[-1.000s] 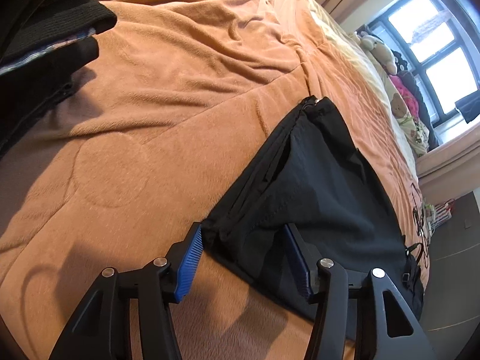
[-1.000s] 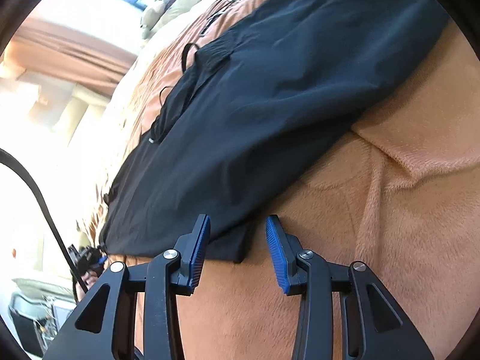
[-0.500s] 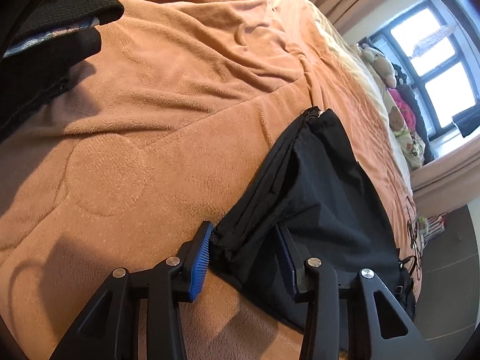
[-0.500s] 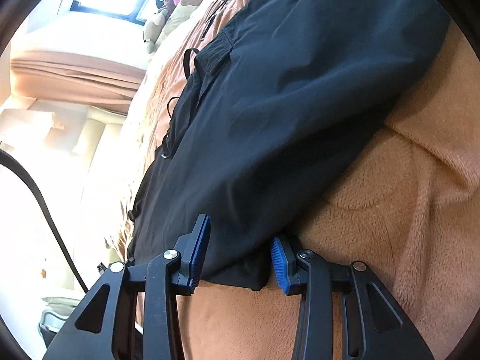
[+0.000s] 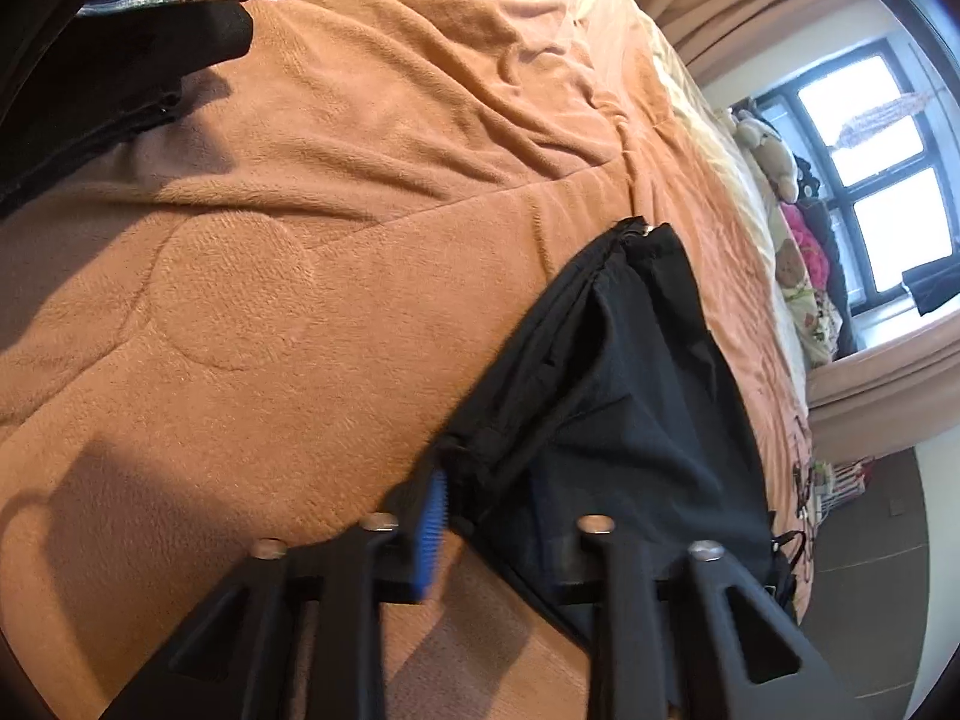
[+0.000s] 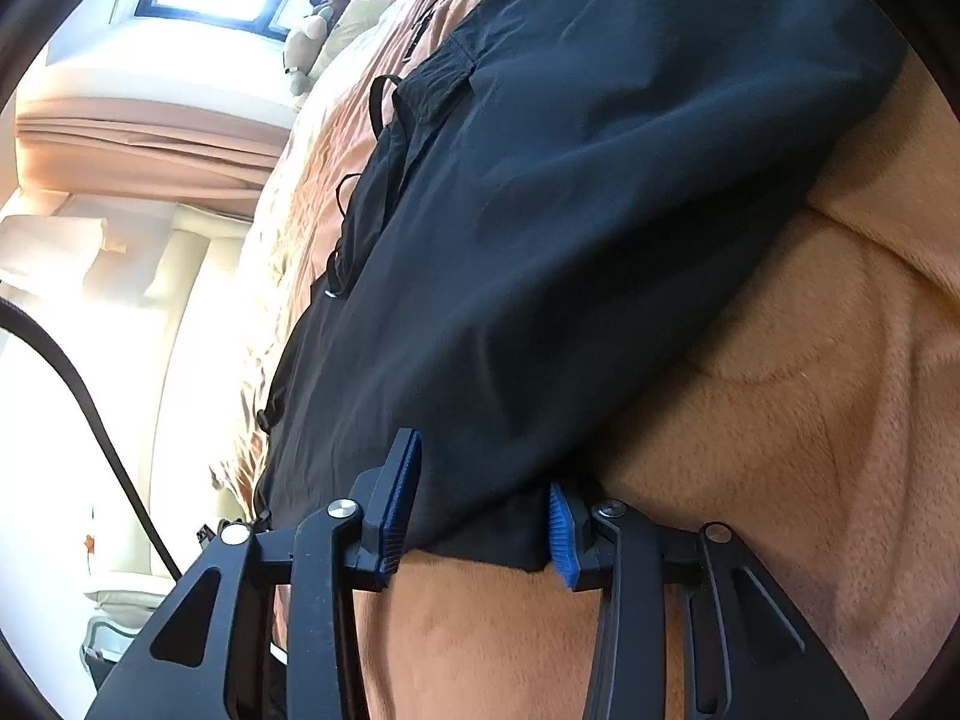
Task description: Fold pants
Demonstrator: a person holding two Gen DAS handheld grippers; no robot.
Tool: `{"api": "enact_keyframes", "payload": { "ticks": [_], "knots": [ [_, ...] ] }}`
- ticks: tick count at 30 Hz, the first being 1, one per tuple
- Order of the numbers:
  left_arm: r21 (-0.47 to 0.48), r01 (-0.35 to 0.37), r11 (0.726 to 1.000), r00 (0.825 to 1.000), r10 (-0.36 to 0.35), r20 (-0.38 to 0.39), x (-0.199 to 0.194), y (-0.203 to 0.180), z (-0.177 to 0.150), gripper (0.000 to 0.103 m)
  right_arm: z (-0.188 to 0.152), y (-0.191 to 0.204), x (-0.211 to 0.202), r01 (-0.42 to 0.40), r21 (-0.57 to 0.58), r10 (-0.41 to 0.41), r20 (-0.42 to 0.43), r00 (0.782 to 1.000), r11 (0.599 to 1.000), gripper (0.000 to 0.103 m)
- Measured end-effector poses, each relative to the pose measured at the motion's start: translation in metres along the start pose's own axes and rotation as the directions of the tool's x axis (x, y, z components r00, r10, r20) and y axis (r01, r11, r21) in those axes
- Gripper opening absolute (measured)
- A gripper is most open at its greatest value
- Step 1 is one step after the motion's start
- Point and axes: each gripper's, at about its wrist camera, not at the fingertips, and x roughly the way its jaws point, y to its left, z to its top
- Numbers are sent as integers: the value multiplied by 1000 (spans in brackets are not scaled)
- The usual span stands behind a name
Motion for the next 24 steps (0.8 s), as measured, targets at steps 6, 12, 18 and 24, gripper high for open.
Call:
{"api": "enact_keyframes", "payload": {
  "ticks": [6,12,18,24],
  "knots": [
    [31,14,999,1000,-14,21,-14,-10,0,10,-1,11,-12,-13,-31,14,31,999,999,2],
    [47,49,998,998,-51,40,-36,-20,2,10,-2,33,-37,-37,-83,43,70,997,996,1],
    [64,60,996,997,-63,51,-58,-22,-8,9,-10,37,-47,-31,-92,37,65,997,995,1],
    [54,59,997,996,-63,65,-82,-5,-22,9,-19,38,-54,-26,-100,30,41,999,995,1]
  ]
}}
